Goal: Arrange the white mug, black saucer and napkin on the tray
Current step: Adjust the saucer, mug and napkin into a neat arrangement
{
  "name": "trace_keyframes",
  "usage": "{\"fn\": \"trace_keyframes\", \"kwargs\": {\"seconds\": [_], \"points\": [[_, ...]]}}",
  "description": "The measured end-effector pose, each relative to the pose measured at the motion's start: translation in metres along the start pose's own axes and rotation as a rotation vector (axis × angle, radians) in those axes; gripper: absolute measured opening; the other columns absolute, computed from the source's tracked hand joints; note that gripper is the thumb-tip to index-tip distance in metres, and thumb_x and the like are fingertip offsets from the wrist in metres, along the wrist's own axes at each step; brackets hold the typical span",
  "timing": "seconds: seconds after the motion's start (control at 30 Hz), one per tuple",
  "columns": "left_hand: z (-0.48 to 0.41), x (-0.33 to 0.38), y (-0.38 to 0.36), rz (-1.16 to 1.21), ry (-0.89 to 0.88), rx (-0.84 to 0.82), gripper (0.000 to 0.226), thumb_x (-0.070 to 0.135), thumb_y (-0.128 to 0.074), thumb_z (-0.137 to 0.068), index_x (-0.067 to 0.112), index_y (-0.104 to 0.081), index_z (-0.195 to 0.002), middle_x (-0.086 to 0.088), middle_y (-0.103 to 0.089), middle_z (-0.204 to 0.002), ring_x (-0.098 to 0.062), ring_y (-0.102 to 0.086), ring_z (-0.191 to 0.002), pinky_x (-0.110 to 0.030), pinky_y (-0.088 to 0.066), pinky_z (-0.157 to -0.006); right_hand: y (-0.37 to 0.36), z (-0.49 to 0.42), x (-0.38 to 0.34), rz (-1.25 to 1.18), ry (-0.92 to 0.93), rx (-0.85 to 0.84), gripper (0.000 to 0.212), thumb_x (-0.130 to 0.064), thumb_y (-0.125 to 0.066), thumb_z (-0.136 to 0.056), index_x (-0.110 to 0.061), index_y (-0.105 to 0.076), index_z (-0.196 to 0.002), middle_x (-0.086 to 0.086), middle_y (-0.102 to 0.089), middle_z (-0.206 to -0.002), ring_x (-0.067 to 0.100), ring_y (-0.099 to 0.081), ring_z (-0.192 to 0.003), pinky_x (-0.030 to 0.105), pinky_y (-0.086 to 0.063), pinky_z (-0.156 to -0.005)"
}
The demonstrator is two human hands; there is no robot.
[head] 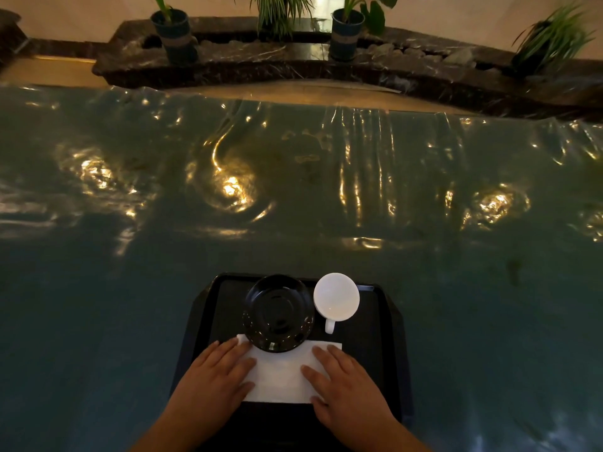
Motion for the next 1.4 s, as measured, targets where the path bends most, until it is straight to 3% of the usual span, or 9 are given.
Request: {"fn": "trace_keyframes", "kwargs": {"seconds": [0.1,0.17,0.27,0.33,0.4,0.5,1.03,1.3,1.4], "points": [[-0.001,0.002,0.013,0.059,0.004,0.103,0.043,0.057,-0.054,-0.088,0.027,-0.078,-0.106,0.001,-0.073,-0.125,-0.025,-0.071,-0.112,-0.037,-0.040,-0.101,0.015,0.000,-0.002,-0.022,0.003,0.097,0.051,-0.057,-0.056,-0.083,-0.041,-0.059,-0.132,-0.004,-0.063,-0.140,0.021,-0.062,-0.126,0.039,-0.055,-0.099],[-0.009,0.002,0.032,0.131,0.067,0.184,0.044,0.061,-0.056,-0.088,0.027,-0.076,-0.107,0.005,-0.071,-0.120,-0.022,-0.069,-0.107,-0.036,-0.049,-0.094,0.045,-0.003,-0.001,-0.109,-0.007,0.297,0.045,-0.048,-0.061,-0.087,-0.036,-0.061,-0.130,-0.006,-0.065,-0.131,0.020,-0.062,-0.119,0.039,-0.058,-0.095],[-0.034,-0.002,0.055,0.209,0.290,0.213,0.076,0.073,-0.059,-0.080,0.023,-0.060,-0.137,-0.002,-0.056,-0.146,-0.025,-0.056,-0.129,-0.046,-0.050,-0.106,0.094,-0.016,0.021,-0.201,-0.181,0.573,0.049,-0.041,-0.069,-0.086,-0.022,-0.062,-0.131,0.001,-0.062,-0.124,0.025,-0.057,-0.111,0.043,-0.053,-0.096],[-0.051,-0.002,0.056,0.248,0.435,0.091,0.114,0.087,-0.057,-0.071,0.023,-0.027,-0.160,-0.005,-0.023,-0.170,-0.026,-0.029,-0.153,-0.046,-0.029,-0.124,0.111,-0.030,0.043,-0.213,-0.384,0.516,0.076,-0.052,-0.071,-0.084,-0.020,-0.044,-0.148,0.005,-0.051,-0.140,0.028,-0.049,-0.122,0.044,-0.048,-0.104],[-0.064,0.003,0.052,0.287,0.495,-0.008,0.133,0.094,-0.054,-0.067,0.022,0.001,-0.164,-0.006,0.003,-0.174,-0.025,-0.006,-0.160,-0.045,-0.012,-0.129,0.109,-0.046,0.057,-0.228,-0.493,0.354,0.100,-0.066,-0.068,-0.084,-0.023,-0.020,-0.161,0.005,-0.035,-0.156,0.028,-0.039,-0.136,0.043,-0.039,-0.113],[-0.073,0.008,0.048,0.268,0.525,-0.075,0.142,0.092,-0.060,-0.065,0.021,0.013,-0.163,-0.009,0.012,-0.173,-0.028,-0.001,-0.160,-0.047,-0.009,-0.129,0.107,-0.060,0.063,-0.219,-0.493,0.222,0.107,-0.069,-0.066,-0.086,-0.022,-0.010,-0.163,0.004,-0.033,-0.159,0.026,-0.040,-0.136,0.039,-0.044,-0.108],[-0.082,0.007,0.059,0.238,0.476,-0.078,0.144,0.083,-0.072,-0.064,0.019,0.011,-0.163,-0.007,0.008,-0.174,-0.027,-0.013,-0.159,-0.044,-0.018,-0.128,0.112,-0.068,0.072,-0.235,-0.396,0.183,0.097,-0.057,-0.075,-0.086,-0.023,-0.024,-0.161,-0.001,-0.037,-0.156,0.023,-0.042,-0.134,0.037,-0.043,-0.108],[-0.079,0.008,0.058,0.196,0.450,-0.087,0.139,0.089,-0.062,-0.067,0.025,0.016,-0.162,-0.011,0.015,-0.173,-0.031,-0.002,-0.160,-0.048,-0.011,-0.129,0.108,-0.067,0.069,-0.198,-0.375,0.160,0.102,-0.062,-0.071,-0.087,-0.028,-0.012,-0.163,0.003,-0.025,-0.166,0.028,-0.033,-0.144,0.042,-0.037,-0.116],[-0.061,0.011,0.055,0.199,0.382,0.041,0.123,0.093,-0.050,-0.072,0.024,-0.006,-0.164,-0.009,-0.001,-0.174,-0.030,-0.013,-0.158,-0.049,-0.017,-0.126,0.105,-0.047,0.053,-0.166,-0.301,0.292,0.090,-0.062,-0.068,-0.087,-0.026,-0.028,-0.159,0.008,-0.035,-0.162,0.031,-0.036,-0.144,0.047,-0.037,-0.118]]}}
Point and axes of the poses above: each hand's wrist, its own z-axis away from the middle knuckle, its own y-axis out of the back of the hand, x = y × z, the point moved 7 cm from there along -z, towards the middle knuckle
